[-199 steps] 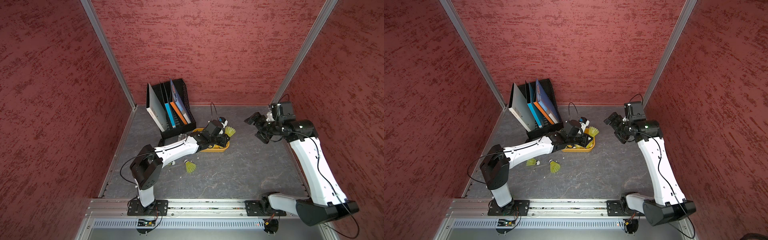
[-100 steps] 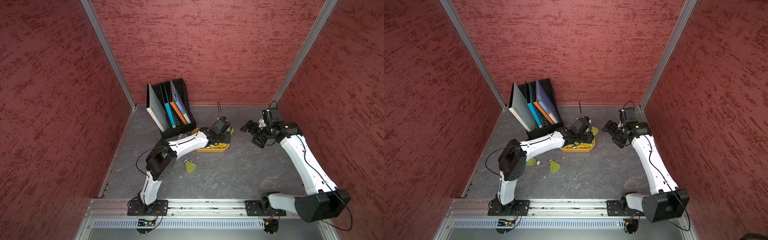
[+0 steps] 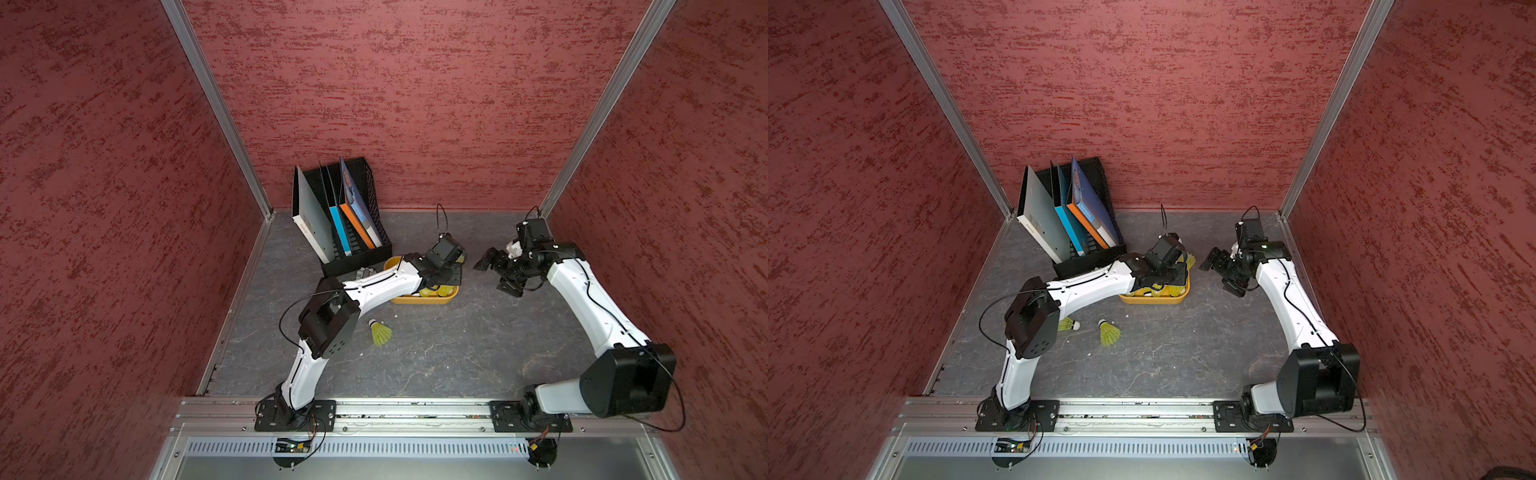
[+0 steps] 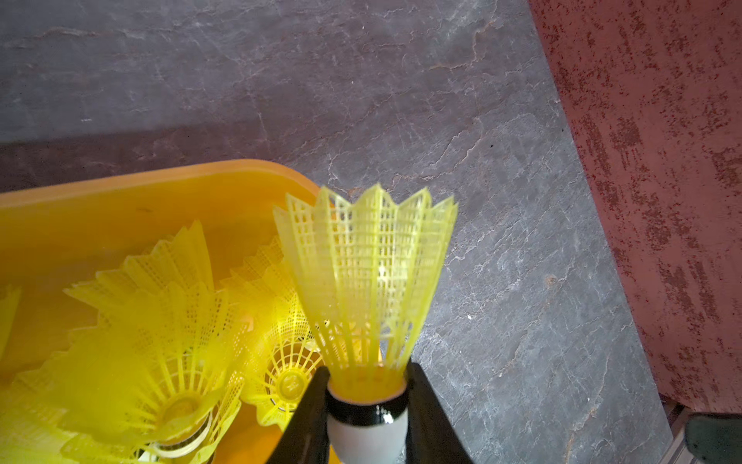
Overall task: Put the shuttlecocks into the storage box
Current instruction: Place the shuttlecock in the storage box.
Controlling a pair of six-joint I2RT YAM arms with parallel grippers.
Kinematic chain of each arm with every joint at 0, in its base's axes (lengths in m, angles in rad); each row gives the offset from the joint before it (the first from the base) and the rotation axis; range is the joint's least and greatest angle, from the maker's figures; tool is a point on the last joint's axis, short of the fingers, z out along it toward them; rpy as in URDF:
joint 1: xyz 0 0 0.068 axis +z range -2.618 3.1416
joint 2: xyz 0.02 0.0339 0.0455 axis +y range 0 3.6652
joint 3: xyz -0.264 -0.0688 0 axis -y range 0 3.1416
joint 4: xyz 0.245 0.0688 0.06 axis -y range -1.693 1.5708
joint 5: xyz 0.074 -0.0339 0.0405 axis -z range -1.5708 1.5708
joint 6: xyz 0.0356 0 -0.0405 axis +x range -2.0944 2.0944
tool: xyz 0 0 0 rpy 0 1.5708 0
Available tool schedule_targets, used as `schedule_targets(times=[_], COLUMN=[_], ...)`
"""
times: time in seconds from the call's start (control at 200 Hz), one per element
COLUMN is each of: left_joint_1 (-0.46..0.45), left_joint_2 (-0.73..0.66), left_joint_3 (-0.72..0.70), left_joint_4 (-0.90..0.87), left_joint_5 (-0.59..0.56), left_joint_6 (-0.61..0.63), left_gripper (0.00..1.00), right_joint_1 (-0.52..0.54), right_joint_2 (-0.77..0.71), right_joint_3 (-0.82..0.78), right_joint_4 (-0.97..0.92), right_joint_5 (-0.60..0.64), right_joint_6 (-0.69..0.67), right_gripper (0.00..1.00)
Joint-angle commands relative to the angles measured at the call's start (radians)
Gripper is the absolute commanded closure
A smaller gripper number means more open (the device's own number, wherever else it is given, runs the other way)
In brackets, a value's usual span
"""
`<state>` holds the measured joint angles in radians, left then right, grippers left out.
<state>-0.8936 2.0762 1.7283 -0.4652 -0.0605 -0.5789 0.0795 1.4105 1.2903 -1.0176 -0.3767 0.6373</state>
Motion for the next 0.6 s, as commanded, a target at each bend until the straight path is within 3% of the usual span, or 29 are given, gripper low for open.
schedule_targets(times=[0.0, 0.596], left_joint_1=[-0.007, -0.005], left_joint_2=[0.041, 0.071], left_joint_3=[0.019, 0.031], left_joint_4=[-0.025, -0.02], left_joint_5=[-0.023, -0.044], left_joint_6=[0.007, 0.011], left_gripper=[0.79, 0.75], right_joint_1=[-0.008, -0.008], right_joint_2=[-0.013, -0.057], right_joint_3=[-0.011, -0.045], right_joint_4=[0.031, 0.025], right_joint_5=[-0.026, -0.036], right_joint_6=[-0.028, -0.017], right_gripper=[0.06, 0.06])
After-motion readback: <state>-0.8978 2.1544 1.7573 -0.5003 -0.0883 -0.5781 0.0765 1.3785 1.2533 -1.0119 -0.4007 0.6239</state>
